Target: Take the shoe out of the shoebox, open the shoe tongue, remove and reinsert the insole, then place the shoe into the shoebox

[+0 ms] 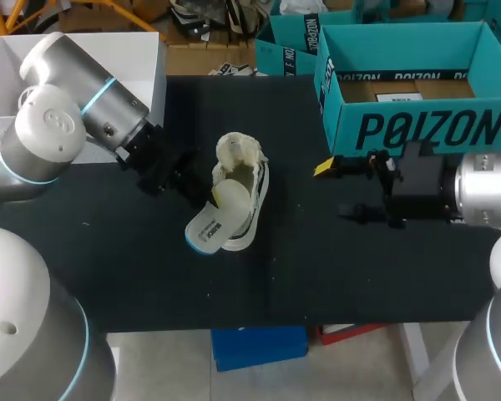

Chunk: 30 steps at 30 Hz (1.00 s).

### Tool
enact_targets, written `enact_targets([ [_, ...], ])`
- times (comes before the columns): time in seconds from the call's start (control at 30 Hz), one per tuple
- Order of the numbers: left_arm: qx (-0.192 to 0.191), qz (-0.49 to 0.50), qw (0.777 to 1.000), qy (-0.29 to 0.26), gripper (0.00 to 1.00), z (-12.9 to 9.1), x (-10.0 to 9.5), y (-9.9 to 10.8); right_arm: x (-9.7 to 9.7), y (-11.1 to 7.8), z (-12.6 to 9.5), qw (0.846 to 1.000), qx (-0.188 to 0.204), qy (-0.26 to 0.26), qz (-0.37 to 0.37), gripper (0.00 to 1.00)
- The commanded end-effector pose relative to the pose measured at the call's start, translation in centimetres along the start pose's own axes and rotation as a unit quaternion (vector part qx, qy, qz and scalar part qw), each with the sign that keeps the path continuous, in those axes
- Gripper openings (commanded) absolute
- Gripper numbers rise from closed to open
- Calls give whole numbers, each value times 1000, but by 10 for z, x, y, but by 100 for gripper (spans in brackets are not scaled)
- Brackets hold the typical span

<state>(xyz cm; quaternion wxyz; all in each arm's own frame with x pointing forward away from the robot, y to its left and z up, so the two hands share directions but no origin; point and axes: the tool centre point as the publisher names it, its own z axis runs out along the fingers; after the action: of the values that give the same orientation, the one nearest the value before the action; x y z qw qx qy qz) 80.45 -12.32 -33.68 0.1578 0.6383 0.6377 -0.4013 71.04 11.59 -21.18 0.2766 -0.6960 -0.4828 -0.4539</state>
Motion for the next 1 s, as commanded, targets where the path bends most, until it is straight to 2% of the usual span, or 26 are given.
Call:
enact_targets([
  [0.03, 17, 1, 1000, 11, 0, 7, -7, 17, 0, 0, 0, 1000, 0, 0, 0, 100],
  [0.4, 21, 4, 999, 26, 0, 20, -9, 42, 0, 0, 0, 1000, 0, 0, 0, 100],
  [0.73, -10, 15, 999, 41, 0, 18, -11, 49, 0, 0, 0, 1000, 0, 0, 0, 100],
  [1.0, -24, 8, 998, 65, 0, 24, -4, 61, 0, 0, 0, 1000, 0, 0, 0, 100],
])
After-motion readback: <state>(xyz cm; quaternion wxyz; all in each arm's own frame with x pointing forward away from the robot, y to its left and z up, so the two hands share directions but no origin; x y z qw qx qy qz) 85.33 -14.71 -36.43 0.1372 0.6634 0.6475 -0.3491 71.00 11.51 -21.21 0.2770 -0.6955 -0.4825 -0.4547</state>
